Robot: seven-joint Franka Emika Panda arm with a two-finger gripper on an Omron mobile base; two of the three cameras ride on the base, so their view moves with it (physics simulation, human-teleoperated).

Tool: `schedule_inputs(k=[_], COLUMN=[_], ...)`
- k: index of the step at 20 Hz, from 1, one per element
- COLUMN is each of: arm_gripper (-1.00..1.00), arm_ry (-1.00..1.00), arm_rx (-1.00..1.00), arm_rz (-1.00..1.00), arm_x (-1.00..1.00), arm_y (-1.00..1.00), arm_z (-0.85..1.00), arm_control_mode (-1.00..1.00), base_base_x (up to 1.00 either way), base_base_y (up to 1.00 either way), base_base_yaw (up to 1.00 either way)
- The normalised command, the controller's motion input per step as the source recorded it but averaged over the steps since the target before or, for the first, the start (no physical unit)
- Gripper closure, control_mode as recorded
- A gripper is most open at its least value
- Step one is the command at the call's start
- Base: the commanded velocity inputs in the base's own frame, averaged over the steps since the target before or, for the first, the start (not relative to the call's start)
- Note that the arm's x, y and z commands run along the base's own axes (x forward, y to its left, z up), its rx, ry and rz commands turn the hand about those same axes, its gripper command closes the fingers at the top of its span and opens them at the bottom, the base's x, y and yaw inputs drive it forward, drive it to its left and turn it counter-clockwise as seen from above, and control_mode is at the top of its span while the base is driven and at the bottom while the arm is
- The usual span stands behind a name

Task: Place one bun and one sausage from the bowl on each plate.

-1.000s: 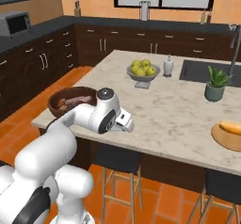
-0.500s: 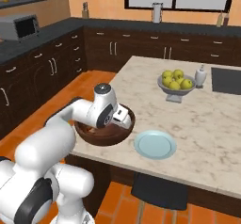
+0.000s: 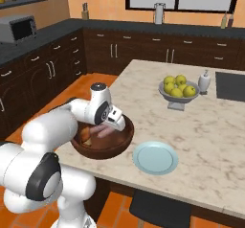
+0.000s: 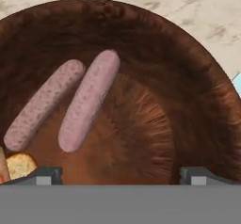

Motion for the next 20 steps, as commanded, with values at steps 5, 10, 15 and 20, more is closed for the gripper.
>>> schedule_inputs(k=[5, 10, 15, 20], arm_gripper=[-1.0, -1.0, -1.0, 1.0], arm_ry=[0.13, 0.06, 0.0, 0.0], arm_rx=[0.0, 0.0, 0.0, 0.0], arm_rz=[0.0, -0.03, -0.03, -0.04], arm_x=[0.47, 0.57, 0.33, -0.06], arm_y=[0.16, 0.0, 0.06, 0.02], arm_z=[-0.58, -0.59, -0.44, -0.52], arm_control_mode=[-1.0, -1.0, -1.0, -1.0], base_base_x=[0.0, 0.0, 0.0, 0.0], base_base_y=[0.0, 0.0, 0.0, 0.0], base_base_yaw=[0.0, 0.0, 0.0, 0.0])
